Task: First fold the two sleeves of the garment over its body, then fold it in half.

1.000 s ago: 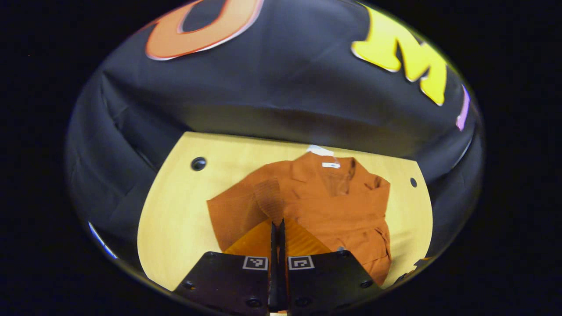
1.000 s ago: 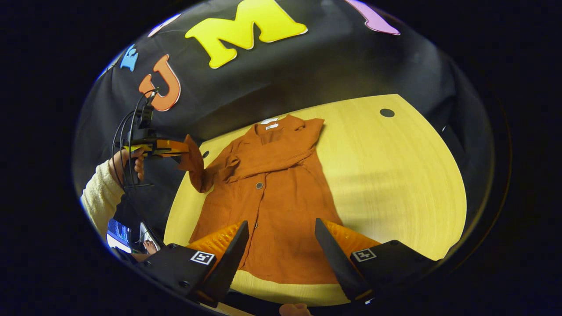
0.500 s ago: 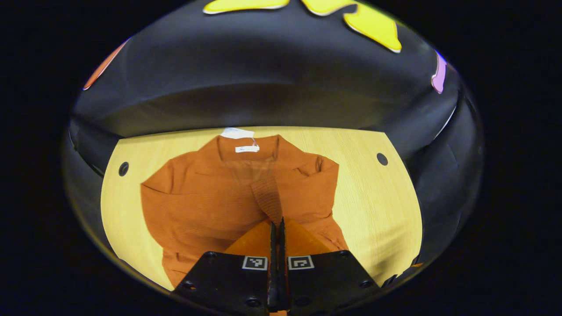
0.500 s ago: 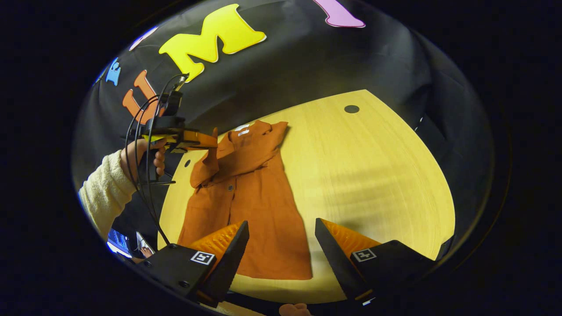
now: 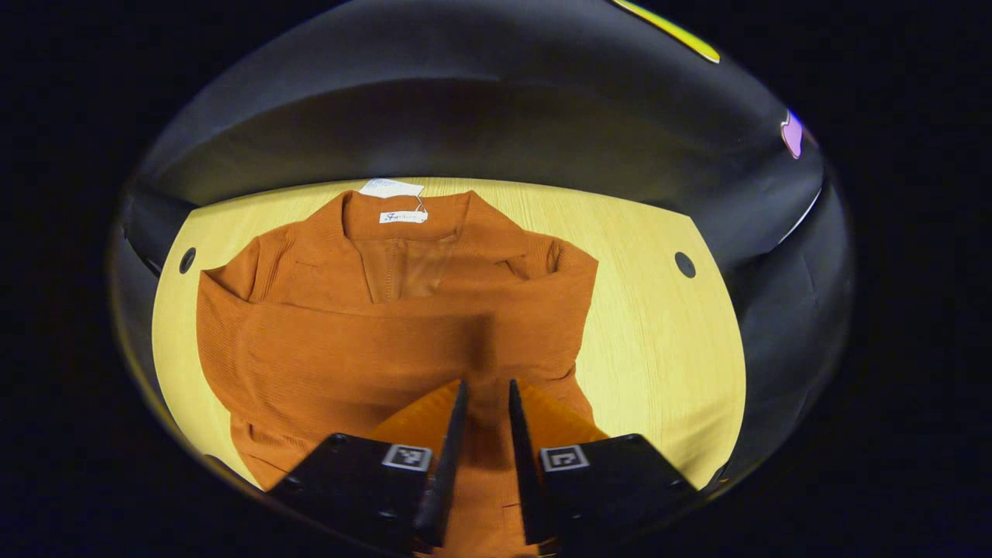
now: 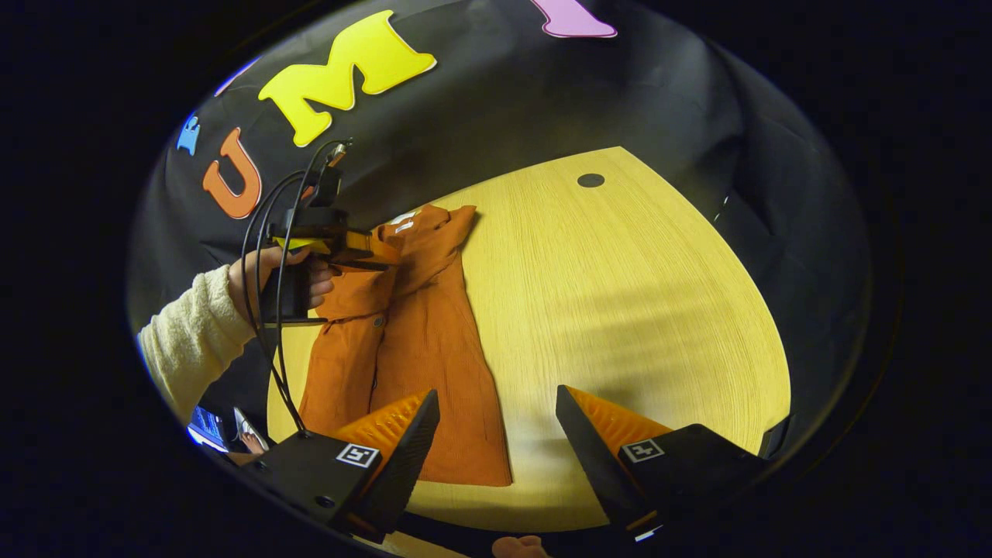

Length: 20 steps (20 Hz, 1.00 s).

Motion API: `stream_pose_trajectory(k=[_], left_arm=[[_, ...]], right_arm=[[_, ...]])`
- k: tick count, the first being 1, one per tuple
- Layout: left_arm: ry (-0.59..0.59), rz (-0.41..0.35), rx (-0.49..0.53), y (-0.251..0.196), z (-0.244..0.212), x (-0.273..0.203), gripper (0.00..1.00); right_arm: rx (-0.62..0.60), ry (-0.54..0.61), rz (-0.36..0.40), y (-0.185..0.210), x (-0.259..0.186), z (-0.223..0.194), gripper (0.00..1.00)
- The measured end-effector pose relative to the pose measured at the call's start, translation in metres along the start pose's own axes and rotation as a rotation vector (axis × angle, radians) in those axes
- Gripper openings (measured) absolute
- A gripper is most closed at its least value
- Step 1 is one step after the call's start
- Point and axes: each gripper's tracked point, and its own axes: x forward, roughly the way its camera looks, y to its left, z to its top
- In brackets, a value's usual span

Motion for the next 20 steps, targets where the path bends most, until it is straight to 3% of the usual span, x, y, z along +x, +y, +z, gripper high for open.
stream_pose_trajectory(k=[3,6,10,11,15,20], left_arm=[[-0.021,-0.006,-0.016,-0.003,-0.007,-0.018,0.8],[-0.05,0.029,-0.001,0.016,-0.017,-0.033,0.98],[-0.122,0.108,0.015,0.059,-0.041,-0.059,0.99],[-0.134,0.116,0.007,0.069,-0.051,-0.066,0.99],[-0.177,0.144,-0.031,0.112,-0.098,-0.093,0.99],[-0.182,0.268,-0.013,0.188,-0.172,-0.11,0.99]], right_arm=[[-0.007,0.008,0.012,0.006,0.001,-0.001,0.97],[-0.035,0.009,0.031,0.022,0.002,-0.001,0.97],[-0.089,0.018,0.063,0.053,0.006,-0.008,0.97],[-0.101,0.027,0.069,0.061,0.009,-0.012,0.94],[-0.168,0.067,0.083,0.092,0.019,-0.037,0.97],[-0.22,0.119,0.081,0.118,0.034,-0.068,0.97]])
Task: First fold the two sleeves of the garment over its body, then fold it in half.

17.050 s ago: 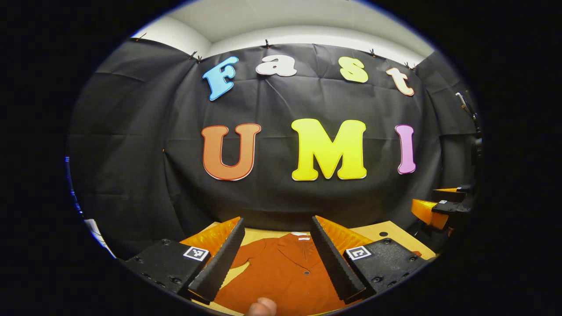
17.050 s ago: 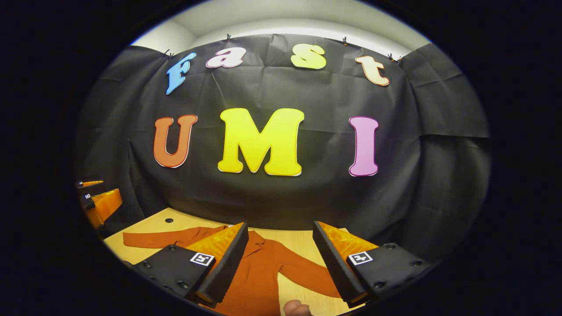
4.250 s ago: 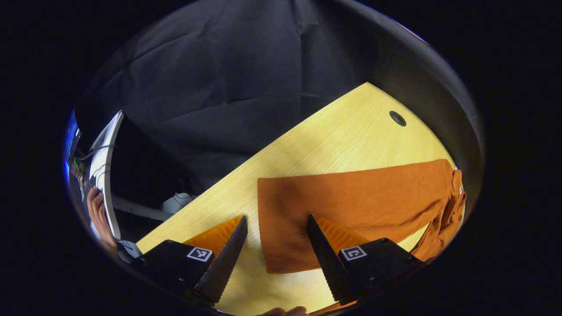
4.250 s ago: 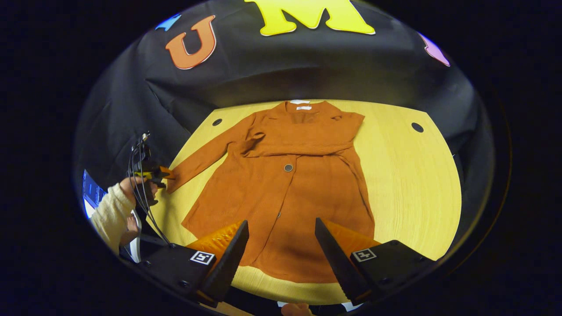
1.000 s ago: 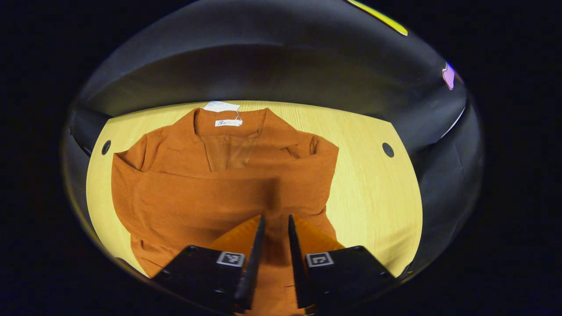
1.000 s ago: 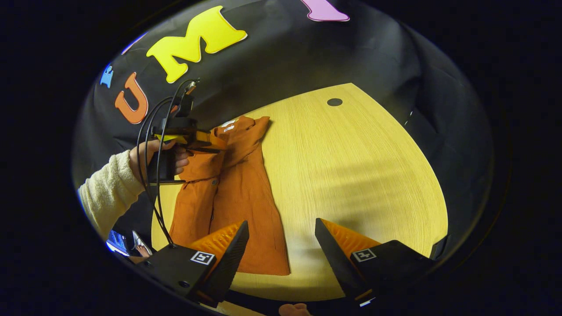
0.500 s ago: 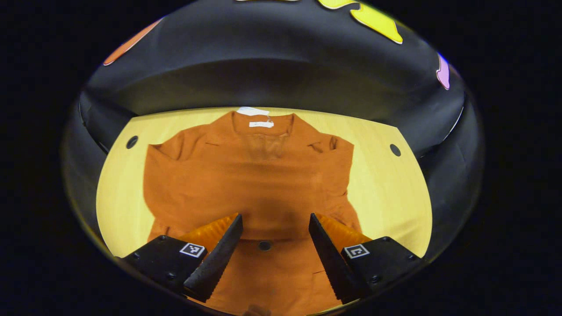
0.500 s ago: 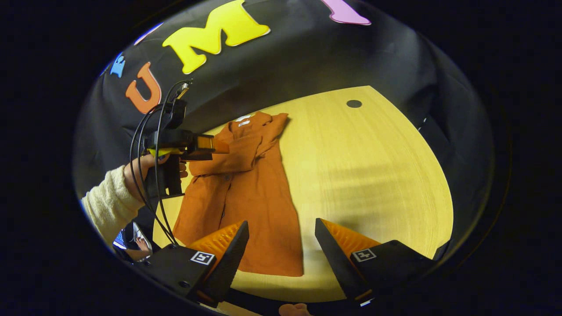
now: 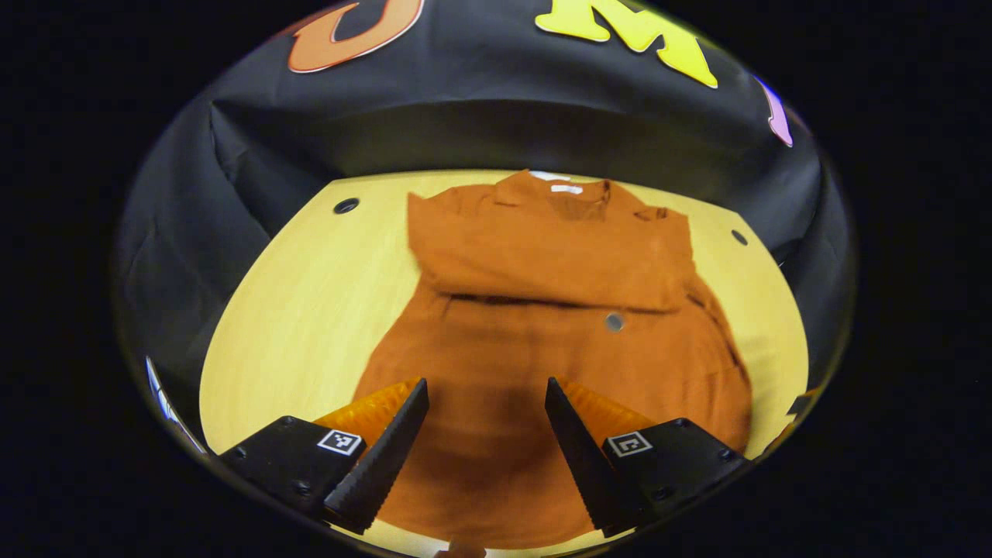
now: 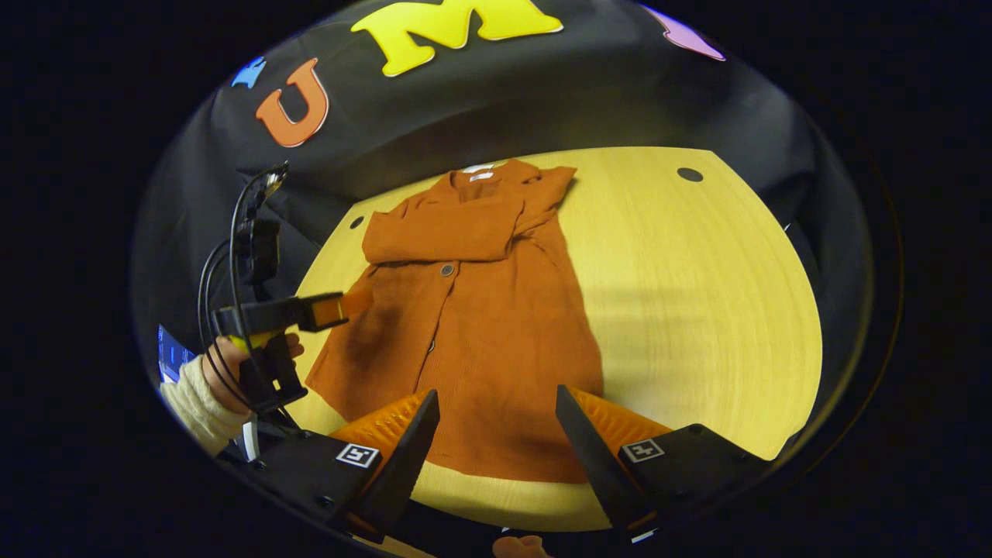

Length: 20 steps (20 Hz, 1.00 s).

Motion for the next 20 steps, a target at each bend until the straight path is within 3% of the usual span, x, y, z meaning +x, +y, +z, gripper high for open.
stream_pose_trajectory(k=[1,6,9,10,11,14,17,18,20], left_arm=[[0.008,0.017,-0.005,0.014,-0.013,-0.002,0.99],[0.015,0.087,-0.04,0.061,-0.049,-0.021,0.99],[0.016,0.123,-0.059,0.078,-0.053,-0.021,0.99],[0.028,0.125,-0.066,0.08,-0.056,-0.02,0.99],[0.039,0.133,-0.07,0.08,-0.056,-0.016,0.99],[0.077,0.133,-0.081,0.084,-0.057,-0.004,0.99],[0.129,0.134,-0.072,0.092,-0.059,0.015,0.99],[0.145,0.118,-0.084,0.089,-0.06,0.02,0.99],[0.173,0.077,-0.116,0.086,-0.063,0.021,0.99]], right_arm=[[-0.01,0.007,-0.004,0.003,0.005,-0.004,0.94],[-0.023,0.061,-0.037,0.004,0.027,-0.031,0.97],[-0.037,0.082,-0.06,-0.007,0.038,-0.045,0.98],[-0.036,0.085,-0.069,-0.009,0.039,-0.047,0.94],[-0.029,0.087,-0.081,-0.015,0.04,-0.05,0.97],[0.015,0.075,-0.096,-0.033,0.036,-0.051,0.94],[0.045,0.072,-0.118,-0.052,0.029,-0.052,0.97],[0.049,0.071,-0.118,-0.056,0.025,-0.053,0.94],[0.055,0.086,-0.109,-0.064,0.022,-0.06,0.97]])
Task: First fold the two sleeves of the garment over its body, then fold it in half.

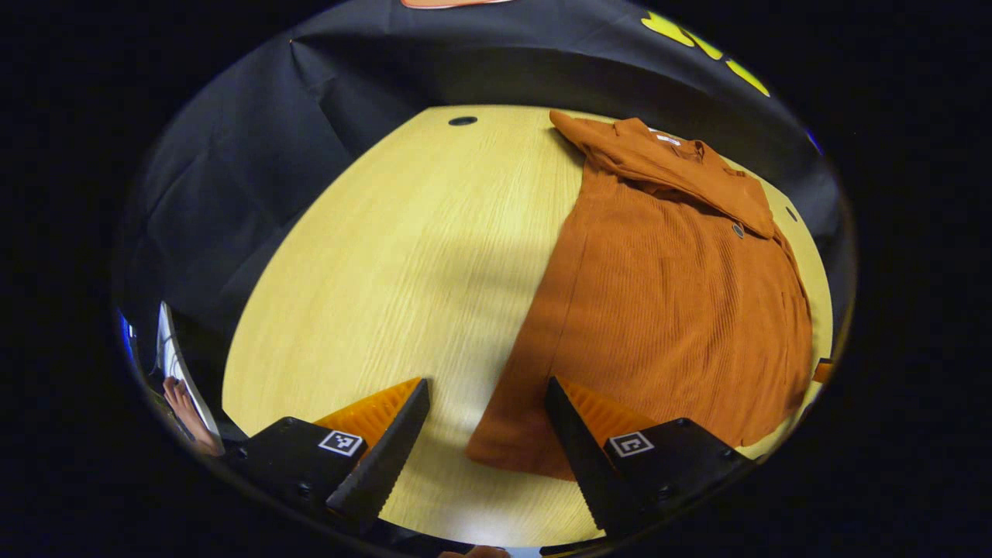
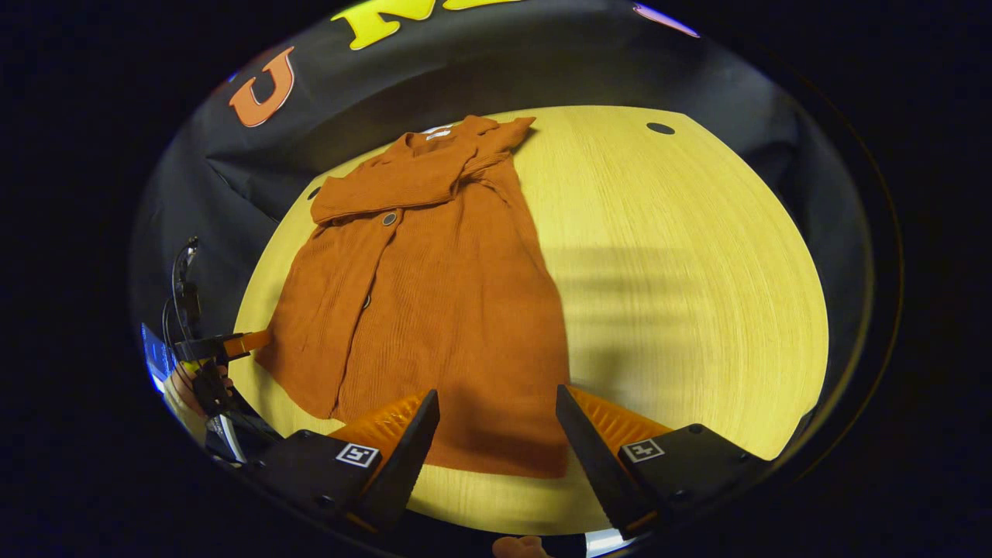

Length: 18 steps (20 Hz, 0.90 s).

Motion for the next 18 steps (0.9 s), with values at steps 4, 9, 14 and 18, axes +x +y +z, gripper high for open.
stream_pose_trajectory(k=[4,9,14,18], left_arm=[[0.092,-0.082,0.016,0.004,-0.013,-0.01,1.0],[0.256,-0.227,0.117,0.001,-0.025,-0.022,0.99],[0.418,-0.416,0.122,-0.008,-0.017,-0.037,0.92],[0.495,-0.563,0.037,-0.017,-0.005,-0.054,0.88]], right_arm=[[0.011,0.08,0.013,-0.016,0.001,-0.019,0.97],[0.033,0.184,0.091,-0.016,-0.005,-0.034,0.97],[0.139,0.278,0.147,-0.027,0.004,-0.031,0.94],[0.179,0.337,0.213,-0.028,0.004,-0.026,0.97]])
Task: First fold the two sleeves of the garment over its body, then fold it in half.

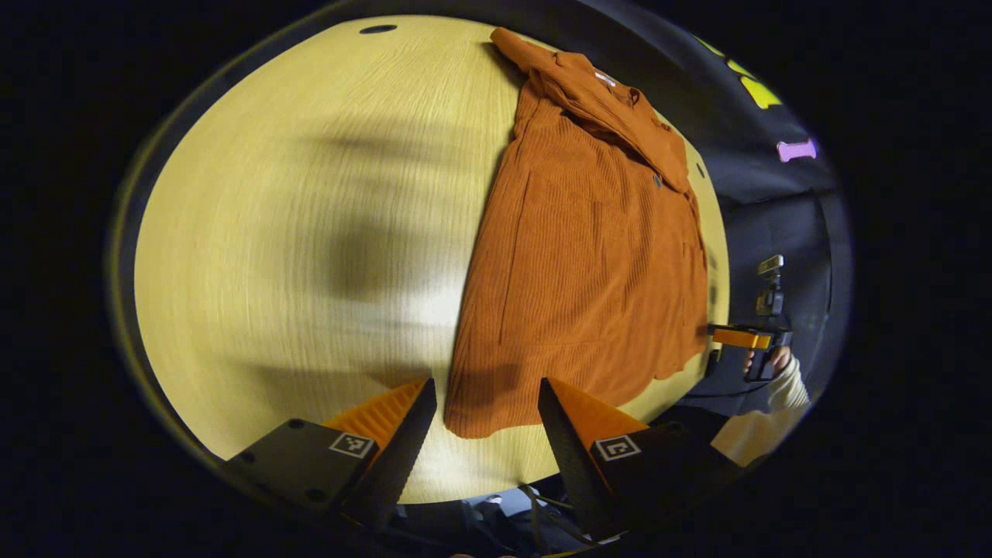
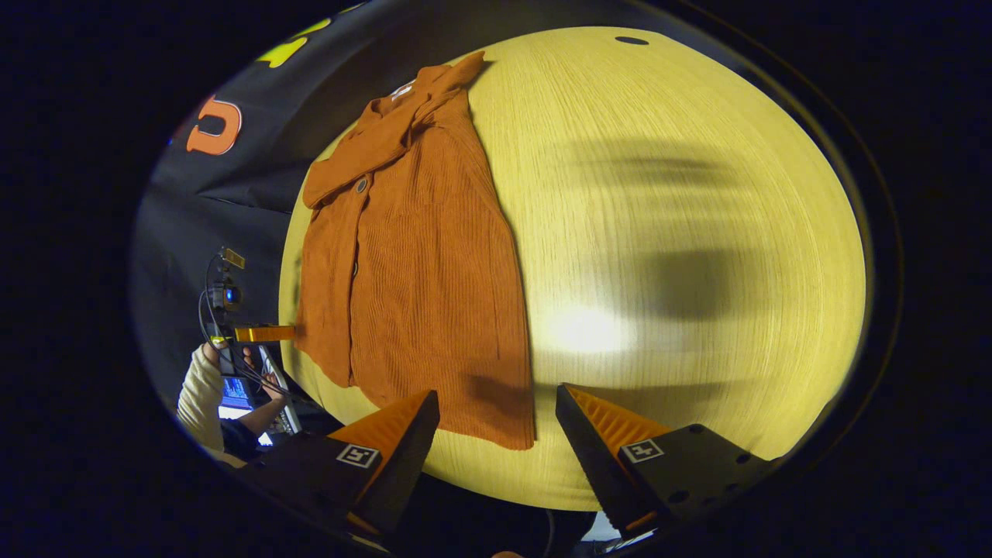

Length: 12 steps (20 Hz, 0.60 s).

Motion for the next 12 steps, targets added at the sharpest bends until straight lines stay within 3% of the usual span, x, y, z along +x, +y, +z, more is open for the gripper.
stream_pose_trajectory(k=[1,2,3,6,7,9,10,11,12], left_arm=[[0.009,-0.033,-0.006,-0.005,0.001,-0.003,0.98],[0.017,-0.062,-0.004,-0.01,0.003,-0.007,0.87],[0.025,-0.088,0.001,0.01,-0.019,-0.011,0.86],[0.041,-0.147,0.002,-0.014,-0.009,-0.005,0.83],[0.044,-0.161,0.0,-0.018,-0.008,-0.004,0.83],[0.05,-0.175,0.015,-0.024,-0.008,-0.001,0.83],[0.054,-0.174,0.025,-0.027,-0.006,0.001,0.94],[0.057,-0.169,0.035,-0.029,-0.007,0.003,0.83],[0.058,-0.163,0.043,-0.032,-0.006,0.004,0.82]], right_arm=[[0.009,0.015,0.021,0.001,0.0,0.0,0.97],[0.015,0.03,0.044,0.003,0.001,0.0,0.97],[0.021,0.041,0.067,0.006,0.001,0.0,0.94],[0.058,0.055,0.109,0.018,0.01,0.003,0.95],[0.063,0.056,0.116,0.022,0.012,0.002,0.91],[0.049,0.064,0.116,0.028,0.016,-0.002,0.95],[0.04,0.066,0.104,0.028,0.02,-0.004,0.92],[0.041,0.07,0.105,0.03,0.021,-0.003,0.85],[0.045,0.072,0.108,0.032,0.024,-0.003,0.83]])
